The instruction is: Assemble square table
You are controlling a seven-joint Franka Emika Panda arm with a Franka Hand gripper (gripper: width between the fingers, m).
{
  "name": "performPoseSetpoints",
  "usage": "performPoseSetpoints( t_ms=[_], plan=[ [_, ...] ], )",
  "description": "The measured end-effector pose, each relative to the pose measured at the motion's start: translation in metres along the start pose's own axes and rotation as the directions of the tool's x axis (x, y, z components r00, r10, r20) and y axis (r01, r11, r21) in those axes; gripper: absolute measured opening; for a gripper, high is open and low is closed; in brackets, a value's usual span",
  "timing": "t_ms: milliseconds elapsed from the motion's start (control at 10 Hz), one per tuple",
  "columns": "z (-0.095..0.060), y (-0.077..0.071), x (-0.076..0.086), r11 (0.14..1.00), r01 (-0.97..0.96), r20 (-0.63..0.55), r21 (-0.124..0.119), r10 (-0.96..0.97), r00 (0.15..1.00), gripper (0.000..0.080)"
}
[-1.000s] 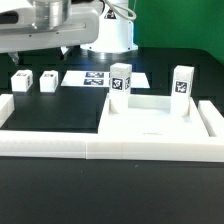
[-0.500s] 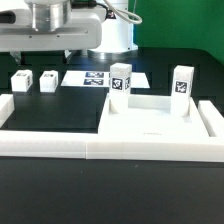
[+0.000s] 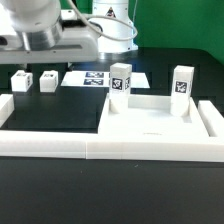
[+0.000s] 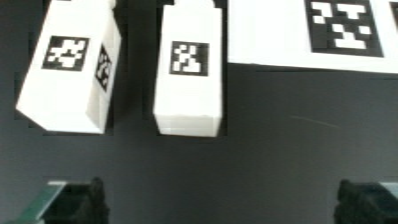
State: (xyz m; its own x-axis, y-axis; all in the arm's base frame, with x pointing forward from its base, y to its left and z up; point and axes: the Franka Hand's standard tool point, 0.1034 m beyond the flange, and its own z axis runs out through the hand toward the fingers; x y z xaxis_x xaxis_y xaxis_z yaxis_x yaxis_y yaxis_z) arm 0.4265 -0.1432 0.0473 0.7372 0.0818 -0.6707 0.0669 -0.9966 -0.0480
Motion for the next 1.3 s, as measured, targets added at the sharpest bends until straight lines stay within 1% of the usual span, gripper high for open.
performPoseSetpoints(
  t_ms=[100,400,500,700,800,900,1000,1300],
  plan=[
    [0.0,-0.003,0.0,1.0,0.003,0.027,0.009,-0.003,1.0,0.0649],
    [0.001,-0.003,0.002,1.0,0.007,0.023,0.007,-0.007,1.0,0.0649],
    [0.007,-0.001,0.001,1.0,0.002,0.04,0.012,-0.002,0.999,0.0649],
    [0.022,0.0,-0.007,1.0,-0.008,0.09,0.024,0.005,0.996,0.0649],
    [0.027,-0.001,-0.01,0.999,-0.019,0.101,0.046,0.015,0.995,0.0649],
    [0.034,-0.005,-0.015,0.997,-0.031,0.144,0.067,0.021,0.989,0.0649],
    [0.039,-0.008,-0.016,0.996,-0.034,0.182,0.079,0.02,0.983,0.0649],
    [0.039,-0.009,-0.013,0.997,-0.026,0.18,0.078,0.011,0.984,0.0649]
  ],
)
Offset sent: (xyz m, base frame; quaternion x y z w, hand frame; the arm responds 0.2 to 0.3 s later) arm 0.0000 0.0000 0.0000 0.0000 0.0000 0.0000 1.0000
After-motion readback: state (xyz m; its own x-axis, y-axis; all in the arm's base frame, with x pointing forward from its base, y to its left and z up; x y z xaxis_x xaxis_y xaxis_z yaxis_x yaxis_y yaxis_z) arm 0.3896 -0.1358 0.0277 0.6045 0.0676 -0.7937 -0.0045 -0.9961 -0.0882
